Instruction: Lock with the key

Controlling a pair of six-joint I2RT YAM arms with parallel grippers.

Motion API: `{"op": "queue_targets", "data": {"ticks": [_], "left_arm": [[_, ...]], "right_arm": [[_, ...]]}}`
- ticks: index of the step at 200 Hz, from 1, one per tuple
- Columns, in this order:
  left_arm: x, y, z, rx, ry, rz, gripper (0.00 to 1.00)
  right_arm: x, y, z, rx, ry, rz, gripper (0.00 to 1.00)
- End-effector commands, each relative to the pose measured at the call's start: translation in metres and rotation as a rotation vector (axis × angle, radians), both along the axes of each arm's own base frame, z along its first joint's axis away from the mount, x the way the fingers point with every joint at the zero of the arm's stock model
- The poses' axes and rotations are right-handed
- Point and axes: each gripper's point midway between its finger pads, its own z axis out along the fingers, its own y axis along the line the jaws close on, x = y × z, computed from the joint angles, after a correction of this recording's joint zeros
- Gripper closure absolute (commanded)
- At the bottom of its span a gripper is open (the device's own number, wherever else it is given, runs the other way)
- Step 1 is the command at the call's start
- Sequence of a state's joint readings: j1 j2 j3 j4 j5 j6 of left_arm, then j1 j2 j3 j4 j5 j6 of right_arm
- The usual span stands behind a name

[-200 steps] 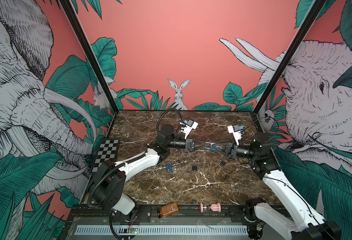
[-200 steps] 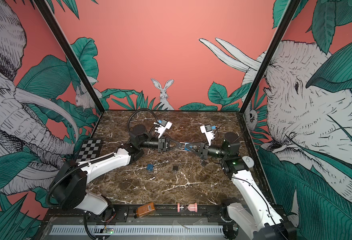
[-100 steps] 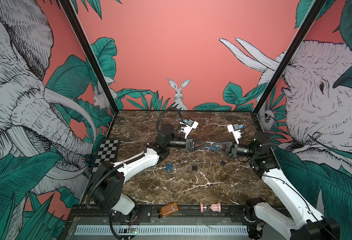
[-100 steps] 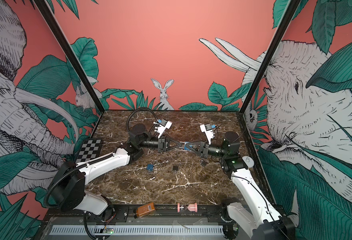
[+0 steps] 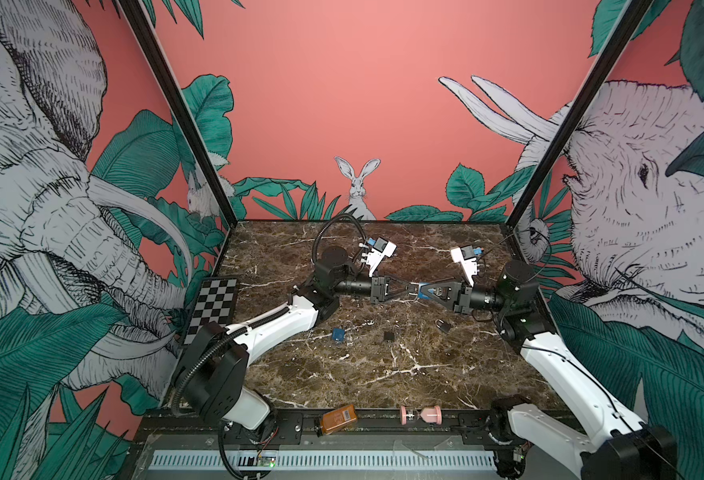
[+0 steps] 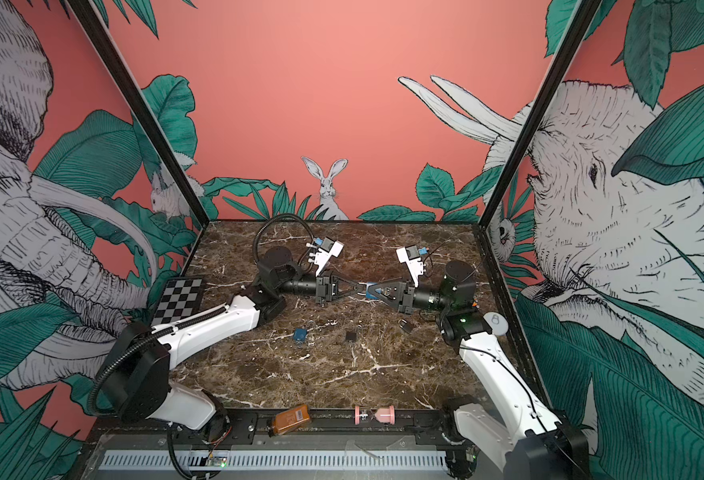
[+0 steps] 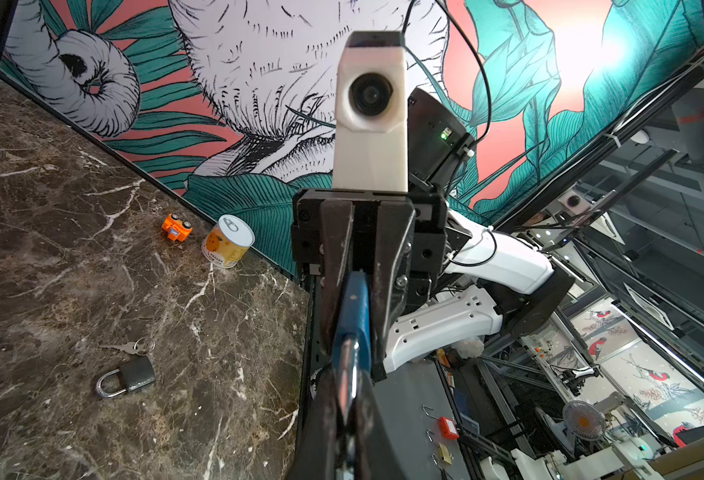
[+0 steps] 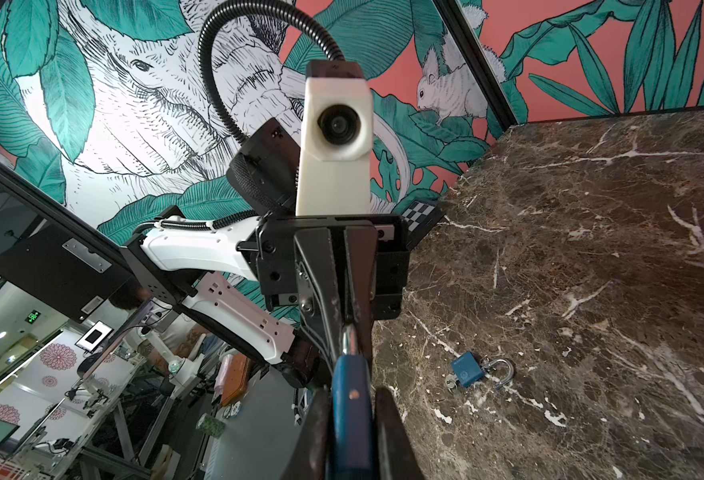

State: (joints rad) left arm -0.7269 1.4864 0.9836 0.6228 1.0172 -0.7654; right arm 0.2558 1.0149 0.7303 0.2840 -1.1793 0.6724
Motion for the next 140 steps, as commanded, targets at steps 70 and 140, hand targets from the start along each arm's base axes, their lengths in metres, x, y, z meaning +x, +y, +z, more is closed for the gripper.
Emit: {"op": "queue_targets", "data": {"ticks": [70, 140], "left_arm": [[-0.033, -0.008, 0.02, -0.035, -0.133, -0.084, 1.0], [0.003, 0.007, 0.009, -0.031, -0.073, 0.018, 1.0]], "right_arm": [[0.024, 0.001, -0.011, -0.048, 0.032, -0.125, 0.99], [0.018, -0.016, -0.006, -0.007, 0.035, -0.149, 0.76]]}}
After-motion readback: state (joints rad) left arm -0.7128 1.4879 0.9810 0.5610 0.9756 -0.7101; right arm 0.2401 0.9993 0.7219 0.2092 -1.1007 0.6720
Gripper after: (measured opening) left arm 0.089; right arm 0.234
